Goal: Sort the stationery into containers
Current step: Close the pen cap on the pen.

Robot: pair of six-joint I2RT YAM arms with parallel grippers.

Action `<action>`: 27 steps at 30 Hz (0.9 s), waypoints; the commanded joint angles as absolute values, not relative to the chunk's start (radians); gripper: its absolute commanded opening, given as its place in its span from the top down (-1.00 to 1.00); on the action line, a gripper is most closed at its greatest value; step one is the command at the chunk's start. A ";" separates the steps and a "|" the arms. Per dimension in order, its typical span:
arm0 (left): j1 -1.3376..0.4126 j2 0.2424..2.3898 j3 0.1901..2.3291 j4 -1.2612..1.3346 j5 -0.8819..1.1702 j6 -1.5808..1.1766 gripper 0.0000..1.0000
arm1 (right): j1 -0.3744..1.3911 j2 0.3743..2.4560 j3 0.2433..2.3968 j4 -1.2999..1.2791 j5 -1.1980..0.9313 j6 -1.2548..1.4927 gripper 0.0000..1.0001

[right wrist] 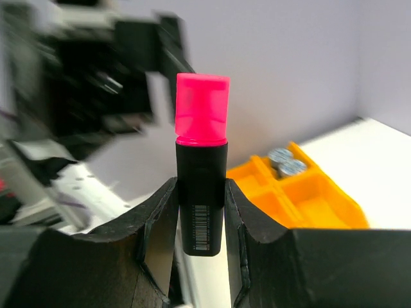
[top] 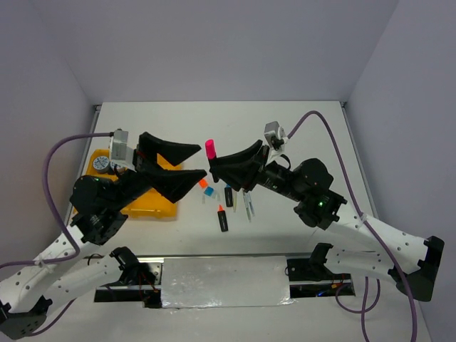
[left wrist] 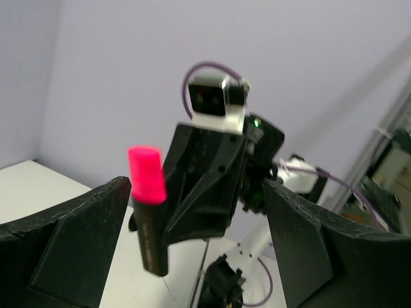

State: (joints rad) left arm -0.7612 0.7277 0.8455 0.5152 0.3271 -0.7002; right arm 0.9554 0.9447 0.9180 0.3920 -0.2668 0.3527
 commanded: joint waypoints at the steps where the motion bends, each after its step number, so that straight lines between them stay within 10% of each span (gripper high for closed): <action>1: -0.764 0.706 0.955 0.294 0.157 -0.589 -0.96 | 0.971 0.933 0.969 0.284 -0.114 0.240 1.00; 27: -0.765 1.003 1.315 -0.166 0.005 -0.548 -0.58 | 1.129 1.074 1.170 0.046 0.328 0.055 1.00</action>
State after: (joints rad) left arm -0.7612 0.9974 1.2800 -0.1741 0.0250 -0.5526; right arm 1.1236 1.0714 1.1130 0.0410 0.3069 0.0761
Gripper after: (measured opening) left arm 0.797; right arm 0.379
